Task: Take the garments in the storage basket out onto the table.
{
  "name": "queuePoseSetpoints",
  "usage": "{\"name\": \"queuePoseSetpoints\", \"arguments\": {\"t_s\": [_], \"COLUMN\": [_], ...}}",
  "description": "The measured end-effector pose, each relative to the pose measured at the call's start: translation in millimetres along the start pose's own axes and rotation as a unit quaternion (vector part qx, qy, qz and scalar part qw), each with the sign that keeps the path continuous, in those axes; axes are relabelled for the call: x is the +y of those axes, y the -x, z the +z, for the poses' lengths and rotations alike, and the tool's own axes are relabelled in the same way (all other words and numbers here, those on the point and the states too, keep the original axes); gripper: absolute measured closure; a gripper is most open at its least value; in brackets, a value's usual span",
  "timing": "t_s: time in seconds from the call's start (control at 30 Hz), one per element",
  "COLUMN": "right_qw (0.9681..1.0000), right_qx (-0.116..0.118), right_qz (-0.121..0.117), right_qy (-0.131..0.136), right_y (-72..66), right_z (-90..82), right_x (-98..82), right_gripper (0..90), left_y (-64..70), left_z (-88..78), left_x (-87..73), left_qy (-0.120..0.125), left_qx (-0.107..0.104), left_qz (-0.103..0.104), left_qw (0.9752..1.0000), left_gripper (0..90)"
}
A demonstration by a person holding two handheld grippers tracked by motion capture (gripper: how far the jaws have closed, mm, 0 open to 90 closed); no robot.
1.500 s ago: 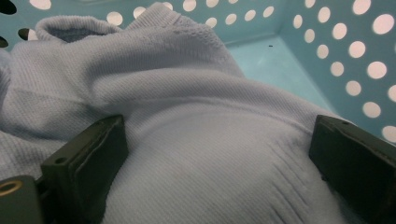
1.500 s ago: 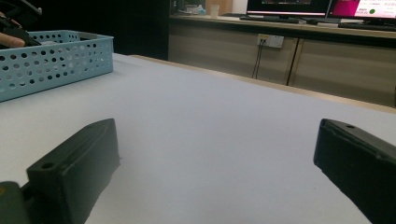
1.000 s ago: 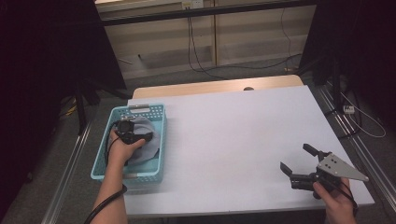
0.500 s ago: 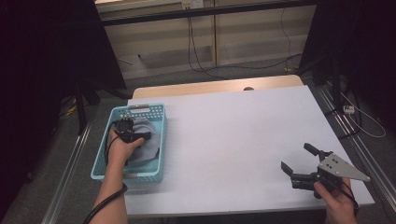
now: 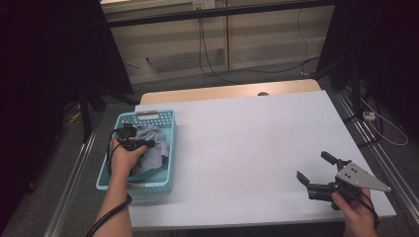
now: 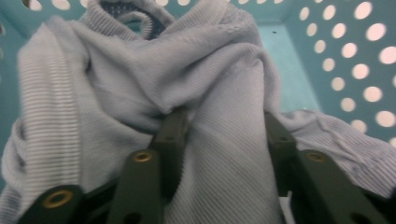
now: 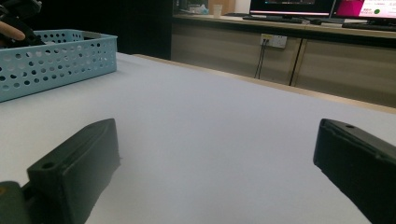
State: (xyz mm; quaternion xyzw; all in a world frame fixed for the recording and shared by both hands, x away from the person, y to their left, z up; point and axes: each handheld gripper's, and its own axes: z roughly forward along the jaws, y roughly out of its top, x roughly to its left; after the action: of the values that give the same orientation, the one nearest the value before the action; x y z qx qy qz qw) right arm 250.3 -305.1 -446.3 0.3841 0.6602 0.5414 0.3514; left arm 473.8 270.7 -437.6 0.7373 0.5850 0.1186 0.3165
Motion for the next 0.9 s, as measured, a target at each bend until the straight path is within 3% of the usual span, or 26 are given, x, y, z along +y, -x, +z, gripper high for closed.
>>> {"name": "queuePoseSetpoints", "arguments": {"t_s": [0.1,0.23,0.4,0.5,0.9], "right_qw": [1.0000,1.0000,1.0000,1.0000,1.0000], "right_qx": [0.000,0.002,0.000,0.000,0.002], "right_qz": [0.001,0.000,0.001,0.003,0.005], "right_qy": [0.000,0.000,-0.001,-0.002,-0.002], "right_y": [0.1,-0.2,0.2,1.1,0.9], "right_z": [-0.1,0.2,0.1,-0.6,0.9], "right_x": [-0.1,-0.2,-0.7,-0.6,-1.4], "right_gripper": [0.0,0.0,0.0,0.0,0.0], "left_y": [-0.2,7.7,10.8,12.2,25.2], "left_z": [-1.9,-2.4,-5.7,-6.7,-40.3], "left_x": [1.0,4.6,9.4,10.3,41.2], "left_qy": [-0.008,-0.022,-0.035,-0.026,-0.039], "left_qx": [-0.011,0.006,0.010,0.015,-0.006], "left_qz": [-0.010,0.016,0.019,0.020,0.022], "left_qw": [0.9999,0.9996,0.9991,0.9994,0.9990], "left_gripper": [66.1,69.8,74.2,76.3,79.1]}}
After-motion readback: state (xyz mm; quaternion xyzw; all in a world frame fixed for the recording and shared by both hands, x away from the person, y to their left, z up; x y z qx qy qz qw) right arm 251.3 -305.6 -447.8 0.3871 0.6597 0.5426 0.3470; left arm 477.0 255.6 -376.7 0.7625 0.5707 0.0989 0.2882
